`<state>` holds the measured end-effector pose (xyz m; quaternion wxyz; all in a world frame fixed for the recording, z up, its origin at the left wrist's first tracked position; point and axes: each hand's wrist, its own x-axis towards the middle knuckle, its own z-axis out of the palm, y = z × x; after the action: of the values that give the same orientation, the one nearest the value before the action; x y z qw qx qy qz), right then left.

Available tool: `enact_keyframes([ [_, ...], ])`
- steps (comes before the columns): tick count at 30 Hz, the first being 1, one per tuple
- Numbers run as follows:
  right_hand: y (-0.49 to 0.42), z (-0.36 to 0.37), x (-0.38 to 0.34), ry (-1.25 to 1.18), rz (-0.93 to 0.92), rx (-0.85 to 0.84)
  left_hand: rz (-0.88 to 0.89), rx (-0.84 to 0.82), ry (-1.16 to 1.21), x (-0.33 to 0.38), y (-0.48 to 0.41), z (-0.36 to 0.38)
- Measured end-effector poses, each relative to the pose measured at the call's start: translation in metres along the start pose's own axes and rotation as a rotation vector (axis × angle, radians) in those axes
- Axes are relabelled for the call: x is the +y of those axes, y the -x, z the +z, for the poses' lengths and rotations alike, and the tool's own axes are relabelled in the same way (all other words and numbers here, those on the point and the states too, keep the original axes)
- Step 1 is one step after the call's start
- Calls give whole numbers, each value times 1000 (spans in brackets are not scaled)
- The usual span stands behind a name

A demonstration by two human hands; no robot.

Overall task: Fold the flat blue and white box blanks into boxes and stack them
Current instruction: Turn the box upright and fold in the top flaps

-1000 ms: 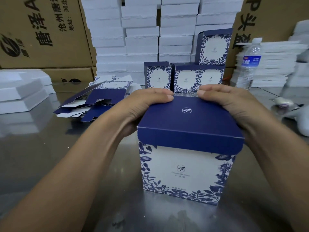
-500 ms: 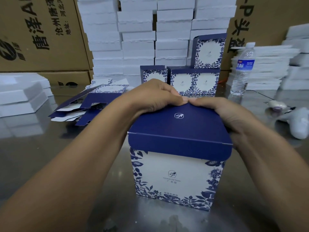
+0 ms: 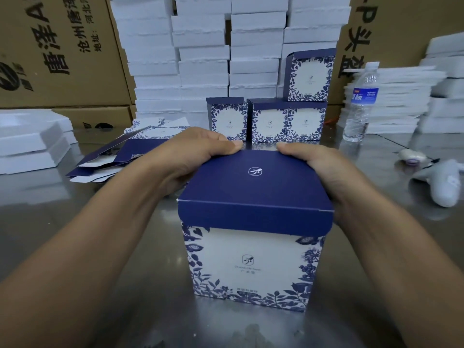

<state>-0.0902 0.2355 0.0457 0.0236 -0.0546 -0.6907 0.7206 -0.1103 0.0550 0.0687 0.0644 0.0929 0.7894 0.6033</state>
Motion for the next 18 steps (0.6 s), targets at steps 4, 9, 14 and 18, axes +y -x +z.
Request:
enact_keyframes([
  [4,4,2,-1,-10,-6,10,28,42,34,1,3,4],
  [9,10,6,-2,-9,-110,156,-30,143,256,-14,9,3],
  [14,9,6,-3,25,-168,159,43,227,284,-21,7,1],
  [18,8,6,-2,60,-170,215,97,230,288,-24,7,2],
])
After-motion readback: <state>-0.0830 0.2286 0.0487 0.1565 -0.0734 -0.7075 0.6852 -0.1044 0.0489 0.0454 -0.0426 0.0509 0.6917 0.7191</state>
